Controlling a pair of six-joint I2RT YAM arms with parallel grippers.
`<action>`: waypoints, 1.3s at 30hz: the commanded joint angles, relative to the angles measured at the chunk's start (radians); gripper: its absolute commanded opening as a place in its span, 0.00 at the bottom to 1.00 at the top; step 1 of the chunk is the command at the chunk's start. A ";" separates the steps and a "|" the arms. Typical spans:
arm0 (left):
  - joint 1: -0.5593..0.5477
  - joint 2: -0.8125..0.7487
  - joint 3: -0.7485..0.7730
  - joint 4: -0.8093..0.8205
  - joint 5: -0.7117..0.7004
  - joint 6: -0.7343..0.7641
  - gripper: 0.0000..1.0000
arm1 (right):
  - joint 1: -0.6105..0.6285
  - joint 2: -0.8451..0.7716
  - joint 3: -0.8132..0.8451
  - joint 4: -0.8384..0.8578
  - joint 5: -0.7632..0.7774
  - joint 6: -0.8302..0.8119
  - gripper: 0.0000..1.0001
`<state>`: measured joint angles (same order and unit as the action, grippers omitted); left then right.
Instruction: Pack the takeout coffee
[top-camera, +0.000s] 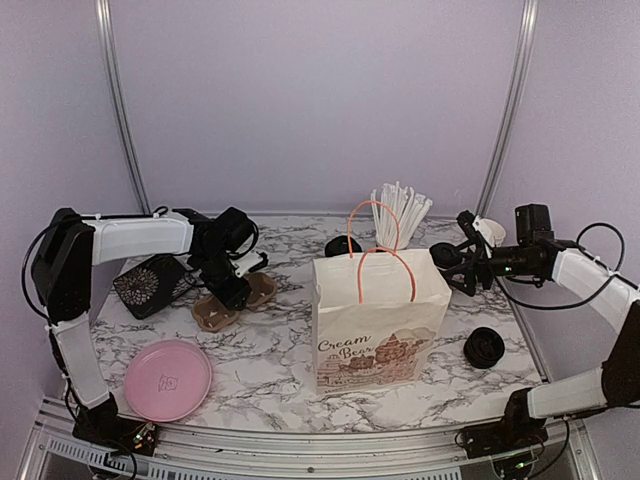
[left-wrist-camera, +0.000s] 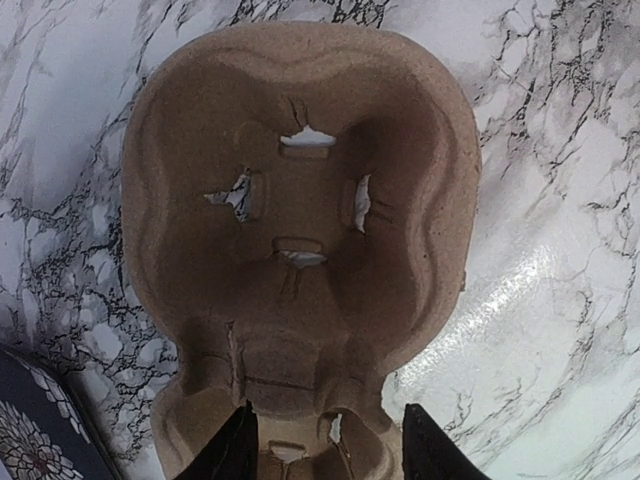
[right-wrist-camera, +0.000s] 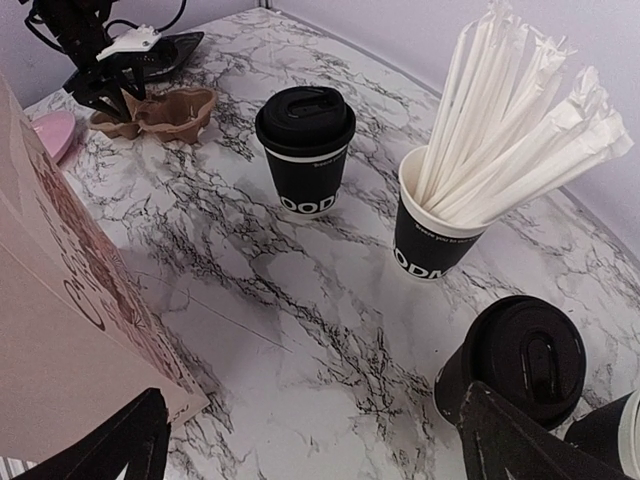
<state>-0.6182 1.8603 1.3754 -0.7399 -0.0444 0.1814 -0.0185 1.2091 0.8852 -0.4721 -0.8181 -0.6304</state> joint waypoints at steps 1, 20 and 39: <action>0.013 0.028 0.046 -0.035 0.037 0.024 0.47 | -0.009 0.014 0.012 -0.011 -0.011 -0.020 0.99; 0.078 0.090 0.090 -0.048 0.079 0.010 0.45 | -0.007 0.040 0.019 -0.029 -0.027 -0.034 0.99; 0.078 0.021 0.071 -0.039 0.142 0.031 0.45 | -0.006 0.044 0.020 -0.039 -0.027 -0.042 0.99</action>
<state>-0.5377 1.9377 1.4593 -0.7532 0.0532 0.1925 -0.0181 1.2465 0.8852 -0.4904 -0.8295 -0.6628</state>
